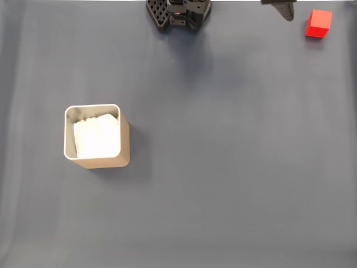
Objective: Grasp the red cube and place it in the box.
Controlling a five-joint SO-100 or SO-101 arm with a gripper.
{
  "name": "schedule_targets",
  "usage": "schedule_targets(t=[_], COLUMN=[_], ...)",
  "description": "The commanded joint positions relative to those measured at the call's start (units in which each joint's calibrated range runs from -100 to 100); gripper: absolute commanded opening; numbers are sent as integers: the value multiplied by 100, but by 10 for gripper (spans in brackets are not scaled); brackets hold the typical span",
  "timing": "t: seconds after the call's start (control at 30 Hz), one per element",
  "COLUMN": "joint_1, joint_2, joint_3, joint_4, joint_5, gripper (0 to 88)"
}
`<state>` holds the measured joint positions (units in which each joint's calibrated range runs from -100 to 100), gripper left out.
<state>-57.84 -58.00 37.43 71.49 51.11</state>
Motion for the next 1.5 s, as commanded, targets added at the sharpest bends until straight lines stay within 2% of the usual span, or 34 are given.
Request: schedule_targets(t=[0.0, 0.27, 0.6, 1.0, 1.47], joint_1=[-35, -184, -212, -233, -354], joint_2=[162, 543, 993, 1443, 2178], joint_3=[-97, -106, 231, 1006, 1152], joint_4=[-234, -513, -1186, -2335, -3090], joint_5=[-39, -93, -127, -98, -181], gripper=[340, 351, 428, 437, 437])
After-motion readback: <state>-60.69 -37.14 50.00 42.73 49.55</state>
